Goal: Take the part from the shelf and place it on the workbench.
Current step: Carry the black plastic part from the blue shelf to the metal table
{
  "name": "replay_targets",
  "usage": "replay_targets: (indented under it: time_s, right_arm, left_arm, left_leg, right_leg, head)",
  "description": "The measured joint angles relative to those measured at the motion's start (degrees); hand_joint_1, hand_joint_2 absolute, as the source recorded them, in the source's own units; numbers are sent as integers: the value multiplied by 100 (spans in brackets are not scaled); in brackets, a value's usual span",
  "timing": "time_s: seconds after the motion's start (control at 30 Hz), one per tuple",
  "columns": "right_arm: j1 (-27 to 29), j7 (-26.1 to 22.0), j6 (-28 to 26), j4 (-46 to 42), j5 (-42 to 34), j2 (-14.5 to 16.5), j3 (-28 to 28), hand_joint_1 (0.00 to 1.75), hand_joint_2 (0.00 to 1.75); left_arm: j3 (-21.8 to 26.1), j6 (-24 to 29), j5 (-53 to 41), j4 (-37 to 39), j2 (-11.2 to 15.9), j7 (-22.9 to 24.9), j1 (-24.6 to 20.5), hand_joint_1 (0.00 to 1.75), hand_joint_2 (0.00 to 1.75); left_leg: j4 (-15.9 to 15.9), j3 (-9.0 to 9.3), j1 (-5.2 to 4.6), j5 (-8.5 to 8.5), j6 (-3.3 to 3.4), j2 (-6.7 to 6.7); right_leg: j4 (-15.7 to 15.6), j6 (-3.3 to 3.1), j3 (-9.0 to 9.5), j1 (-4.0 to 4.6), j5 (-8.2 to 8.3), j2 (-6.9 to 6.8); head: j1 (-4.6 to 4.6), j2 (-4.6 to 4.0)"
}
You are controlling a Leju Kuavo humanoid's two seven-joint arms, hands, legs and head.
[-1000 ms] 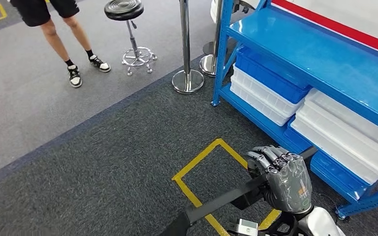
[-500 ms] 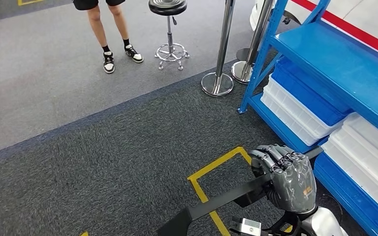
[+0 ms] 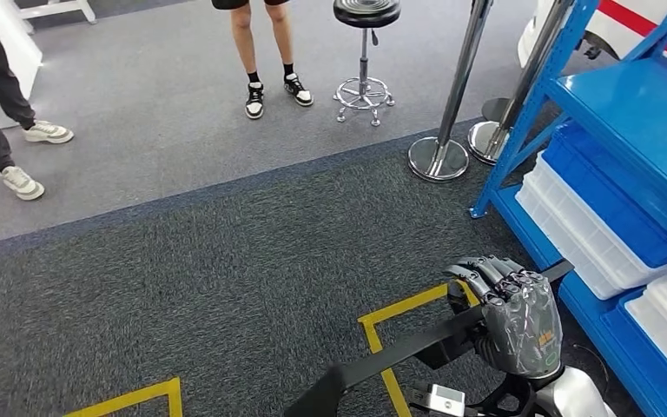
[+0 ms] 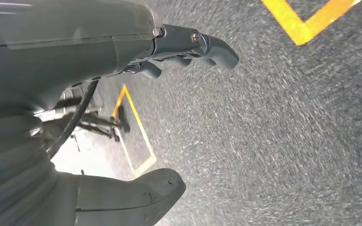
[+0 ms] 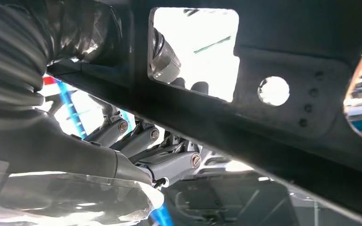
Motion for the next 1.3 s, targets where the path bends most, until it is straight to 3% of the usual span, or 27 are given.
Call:
replay_targets:
  time_s: [0.07, 0.1, 0.13, 0.2, 0.27, 0.33, 0.37, 0.43, 0.5, 0.53, 0.57, 0.6, 0.63, 0.7, 0.77, 0.8, 0.83, 0.87, 0.93, 1.0, 1.07, 1.1, 1.13, 1.2, 1.23, 1.3]
  right_arm:
    - [3, -1, -3, 0, 1, 0, -10, 175, 175]
    - [3, -1, -6, 0, 1, 0, -19, 175, 175]
    - [3, -1, -10, 0, 1, 1, -31, 175, 175]
    - [1, -1, -21, -7, 1, 2, -62, 175, 175]
    - [0, -1, -27, -16, 0, 3, -85, 175, 175]
    - [-2, -2, -28, -24, -4, 4, -100, 175, 175]
    - [-7, -3, -28, -29, -8, 4, -114, 175, 175]
    - [-9, -3, -41, -40, -19, 4, -158, 175, 175]
    - [19, -4, -57, -43, -39, 3, -200, 175, 175]
    - [42, -9, -60, -42, -49, 2, -215, 175, 175]
    - [65, -15, -61, -42, -57, 2, -222, 175, 175]
    - [81, -21, -63, -42, -60, 3, -229, 175, 175]
    - [90, -27, -67, -42, -61, 3, -235, 175, 175]
    - [105, -30, -78, -44, -58, 5, -252, 175, 175]
    - [140, -27, -89, -59, -54, 6, -292, 175, 175]
    - [159, -24, -92, -70, -52, 7, -316, 175, 175]
    - [174, -22, -93, -82, -55, 7, -343, 175, 175]
    - [178, -22, -93, -90, -60, 7, -367, 175, 175]
    - [184, -30, -93, -104, -85, 7, -413, 175, 175]
    - [194, -44, -92, -118, -114, 7, -456, 175, 175]
    - [194, -62, -86, -122, -146, 7, -478, 175, 175]
    - [193, -78, -81, -122, -167, 7, -482, 175, 175]
    - [191, -92, -73, -122, -190, 7, -489, 175, 175]
    - [183, -113, -50, -123, -219, 7, -510, 175, 175]
    - [178, -116, -39, -124, -226, 7, -523, 175, 175]
    - [166, -121, -24, -126, -231, 7, -549, 175, 175]
  left_arm:
    - [0, 0, 0, 0, -1, -1, -11, 0, 175]
    - [0, 0, 0, 0, -2, -1, -8, 0, 175]
    - [0, 1, 0, 0, -2, -2, -3, 0, 175]
    - [0, 3, 0, 0, 1, -3, -2, 0, 175]
    - [0, 5, 0, 0, 4, -6, -15, 0, 175]
    - [0, 5, 0, 0, 5, -10, -11, 0, 175]
    - [0, 6, 0, 0, 4, -11, 1, 0, 175]
    - [1, 8, 0, 0, -1, -11, 13, 0, 175]
    - [2, 8, 0, 0, -4, -11, -2, 0, 175]
    - [2, 9, 0, 0, -4, -11, -10, 0, 175]
    - [2, 11, 0, 0, -4, -11, -14, 0, 175]
    - [2, 16, 1, 0, -4, -11, -12, 0, 175]
    - [3, 29, 5, 0, -4, -11, -10, 0, 175]
    - [8, 70, 17, 0, -8, -8, -5, 0, 175]
    - [18, 109, 29, 0, -14, -3, -6, 0, 175]
    - [23, 119, 33, 0, -16, 0, -2, 0, 175]
    - [27, 123, 33, 1, -16, 2, 5, 0, 175]
    - [30, 121, 25, 1, -18, 4, 17, 0, 175]
    - [31, 108, 2, 1, -22, 4, 22, 0, 175]
    - [31, 94, -15, 0, -25, 4, 7, 0, 175]
    - [31, 79, -21, 0, -26, 0, 2, 0, 175]
    - [31, 72, -22, 0, -27, -4, 8, 0, 175]
    - [31, 66, -24, 0, -27, -9, 16, 0, 175]
    - [31, 60, -27, 0, -26, -17, 26, 0, 175]
    - [31, 57, -28, 0, -26, -22, 24, 0, 175]
    - [31, 56, -28, 0, -25, -37, 24, 0, 175]
  left_leg:
    - [421, -211, 11, -102, -2, 61]
    - [332, -164, 13, -3, 12, 72]
    - [42, -9, 9, 172, 38, 109]
    - [-723, 391, -43, 449, 116, 369]
    - [-1097, 560, -109, 506, 186, 539]
    - [-1151, 562, -129, 518, 234, 414]
    - [-1213, 603, -118, 547, 259, 336]
    - [-1344, 703, -85, 624, 327, 200]
    - [-1387, 727, -73, 664, 371, 60]
    - [-1385, 721, -75, 668, 379, -24]
    - [-1380, 719, -78, 666, 379, -115]
    - [-1370, 724, -79, 661, 376, -207]
    - [-1354, 731, -78, 652, 368, -297]
    - [-1288, 716, -80, 616, 328, -460]
    - [-1229, 646, -75, 589, 265, -598]
    - [-1217, 609, -68, 587, 227, -665]
    - [-1224, 586, -54, 592, 191, -723]
    - [-1202, 571, -44, 583, 162, -686]
    - [-920, 451, -42, 409, 112, -373]
    - [-235, 113, -19, 48, 63, -35]
    - [349, -195, 17, -157, 23, 45]
    - [368, -208, 28, -107, 12, 59]
    - [147, -91, 34, 41, 11, 89]
    - [-649, 351, 18, 383, 42, 282]
    - [-975, 536, 0, 485, 68, 379]
    - [-1203, 644, -45, 505, 123, 440]
  right_leg:
    - [2, -14, 6, 26, -16, -178]
    - [2, -17, 14, 36, -25, -261]
    - [1, -14, 28, 44, -36, -339]
    - [-3, 13, 67, 64, -64, -477]
    - [-22, 67, 98, 76, -85, -602]
    - [-70, 132, 147, 79, -89, -722]
    - [-73, 165, 179, 72, -110, -689]
    - [184, 205, 97, 63, -296, -370]
    - [874, 209, -269, 56, -623, -13]
    - [1213, 213, -473, 57, -728, 49]
    - [1410, 218, -615, 54, -732, 71]
    - [1388, 222, -652, 47, -613, 78]
    - [1151, 223, -583, 38, -398, 98]
    - [396, 217, -300, 4, 37, 337]
    - [-19, 194, -156, -7, 178, 542]
    - [-51, 171, -153, 3, 158, 547]
    - [-63, 137, -146, 6, 166, 466]
    - [-89, 99, -124, 8, 175, 391]
    - [-147, 15, -64, 4, 184, 226]
    - [-164, -35, -27, 33, 165, 52]
    - [-159, -39, -15, 51, 141, -120]
    - [-157, -31, -6, 56, 129, -203]
    - [-157, -20, 10, 58, 114, -285]
    - [-156, 16, 61, 67, 79, -434]
    - [-158, 46, 87, 74, 57, -494]
    - [-171, 119, 136, 78, 24, -601]
  head:
    - [0, 0]
    - [-1, 0]
    - [-1, 0]
    - [0, 0]
    - [1, 0]
    - [0, 0]
    - [2, 0]
    - [2, 1]
    - [2, 1]
    - [3, 1]
    - [3, 1]
    - [3, 0]
    - [3, -1]
    - [3, 0]
    - [2, 1]
    - [2, 0]
    - [2, 1]
    - [2, 1]
    - [1, 1]
    - [0, 0]
    - [1, 0]
    - [1, 0]
    - [1, -1]
    - [1, 0]
    - [1, 0]
    - [3, 1]
